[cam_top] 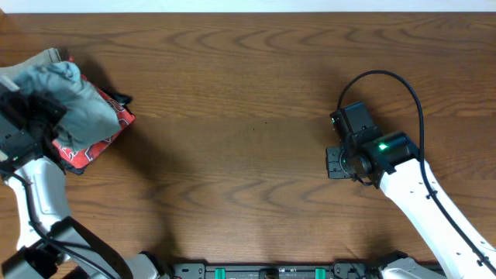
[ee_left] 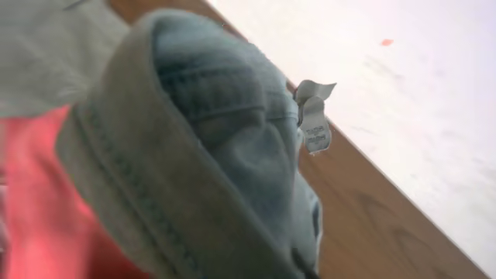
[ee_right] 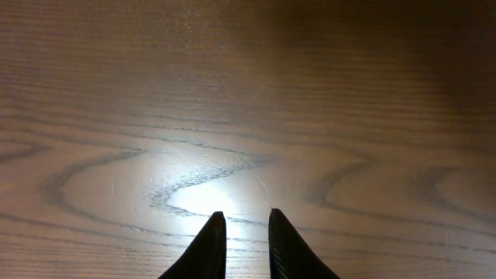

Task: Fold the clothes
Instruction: 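Carry the folded blue shirt with the left gripper onto the left stack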

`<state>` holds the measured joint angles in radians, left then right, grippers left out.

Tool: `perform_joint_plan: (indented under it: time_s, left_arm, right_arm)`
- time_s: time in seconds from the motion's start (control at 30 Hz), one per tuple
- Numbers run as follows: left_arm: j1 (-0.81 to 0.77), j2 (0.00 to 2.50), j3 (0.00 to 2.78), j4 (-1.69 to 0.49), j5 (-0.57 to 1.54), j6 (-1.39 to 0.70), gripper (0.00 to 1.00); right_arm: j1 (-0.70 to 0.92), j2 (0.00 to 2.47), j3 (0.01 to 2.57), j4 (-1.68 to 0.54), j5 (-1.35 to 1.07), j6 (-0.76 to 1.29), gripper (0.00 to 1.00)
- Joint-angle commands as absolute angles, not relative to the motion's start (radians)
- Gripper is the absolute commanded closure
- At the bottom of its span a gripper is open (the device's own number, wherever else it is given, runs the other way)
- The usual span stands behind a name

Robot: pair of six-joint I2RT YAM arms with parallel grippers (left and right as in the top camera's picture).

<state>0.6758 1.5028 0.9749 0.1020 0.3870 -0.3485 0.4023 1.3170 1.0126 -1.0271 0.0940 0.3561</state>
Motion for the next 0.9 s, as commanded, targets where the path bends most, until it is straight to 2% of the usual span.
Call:
perform_joint_plan:
  time_s: [0.0,0.03,0.17,0.57,0.73,0.87]
  left_arm:
    - [0.722,1.516,0.988,0.115,0.345,-0.373,0.08]
    - [0.741,1.516,0.988,0.115,0.346,-0.396,0.02]
    - [0.780,1.516,0.988,0.115,0.347,-0.478,0.02]
    - [0.787,1.437,1.028,0.226,0.417,-0.499,0.02]
    - [0.774,1.432,1.099,0.226,0.547,-0.519,0.02]
    - [0.694,1.433,1.106,0.196,0.632,-0.521,0.02]
  right_arm:
    - [0.378,1.307,1.024,-1.026,0.101,0.370,0.82]
    - [0.378,1.307,1.024,-1.025,0.101,0.370,0.81]
    - [0.378,1.307,1.024,-1.025,0.101,0.370,0.81]
    - [0.377,1.307,1.024,-1.024,0.117,0.369,0.75]
    - [0.377,1.307,1.024,-1.024,0.129,0.369,0.73]
    - [0.377,1.307,1.024,-1.016,0.128,0.369,0.73]
